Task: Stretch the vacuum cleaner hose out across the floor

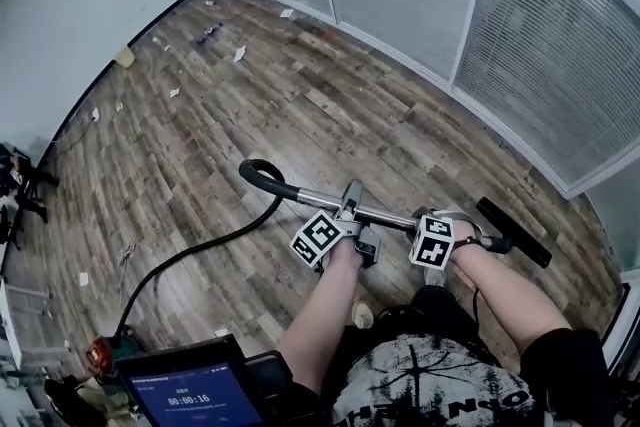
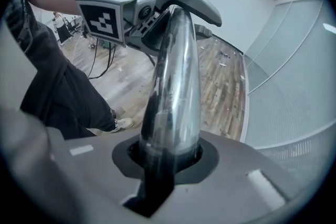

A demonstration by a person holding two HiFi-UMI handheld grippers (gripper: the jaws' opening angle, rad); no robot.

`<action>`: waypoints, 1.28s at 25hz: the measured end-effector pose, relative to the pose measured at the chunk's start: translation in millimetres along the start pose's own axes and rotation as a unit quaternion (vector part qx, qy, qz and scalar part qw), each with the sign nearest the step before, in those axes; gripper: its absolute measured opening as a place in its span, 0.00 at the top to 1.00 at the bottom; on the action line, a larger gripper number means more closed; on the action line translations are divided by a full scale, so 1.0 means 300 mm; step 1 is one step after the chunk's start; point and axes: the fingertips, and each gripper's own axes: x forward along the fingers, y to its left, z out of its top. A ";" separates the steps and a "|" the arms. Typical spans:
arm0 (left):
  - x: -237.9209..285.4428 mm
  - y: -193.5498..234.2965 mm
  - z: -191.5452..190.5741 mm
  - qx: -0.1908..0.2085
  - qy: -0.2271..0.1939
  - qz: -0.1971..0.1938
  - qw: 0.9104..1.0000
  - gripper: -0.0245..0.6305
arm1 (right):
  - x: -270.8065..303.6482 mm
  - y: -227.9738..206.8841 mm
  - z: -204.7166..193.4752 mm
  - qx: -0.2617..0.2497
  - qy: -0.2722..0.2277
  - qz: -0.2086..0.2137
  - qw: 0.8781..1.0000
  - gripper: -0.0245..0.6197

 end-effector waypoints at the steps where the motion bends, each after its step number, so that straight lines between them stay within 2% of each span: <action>1: 0.020 -0.004 -0.013 -0.010 -0.007 -0.001 1.000 0.82 | 0.001 -0.009 -0.024 0.001 -0.004 0.010 1.000 0.84; 6: 0.115 -0.037 -0.115 -0.026 -0.057 0.023 0.998 0.84 | -0.022 -0.071 -0.170 -0.015 -0.023 0.058 0.998 0.84; 11: 0.245 -0.098 -0.269 -0.028 -0.087 0.044 0.995 0.84 | -0.070 -0.160 -0.378 -0.029 -0.031 0.079 0.996 0.84; 16: 0.243 -0.116 -0.359 -0.030 -0.119 0.095 0.988 0.85 | -0.098 -0.148 -0.480 -0.049 -0.042 0.116 0.991 0.84; 20: 0.158 -0.132 -0.423 -0.030 -0.134 0.107 0.985 0.85 | -0.129 -0.061 -0.514 -0.066 -0.050 0.133 0.988 0.84; 25: 0.022 -0.155 -0.546 -0.033 -0.150 0.107 0.982 0.85 | -0.175 0.080 -0.595 -0.083 -0.048 0.133 0.987 0.84; 32: -0.193 -0.267 -0.860 -0.034 -0.151 0.091 0.984 0.85 | -0.326 0.370 -0.824 -0.082 -0.042 0.124 0.988 0.84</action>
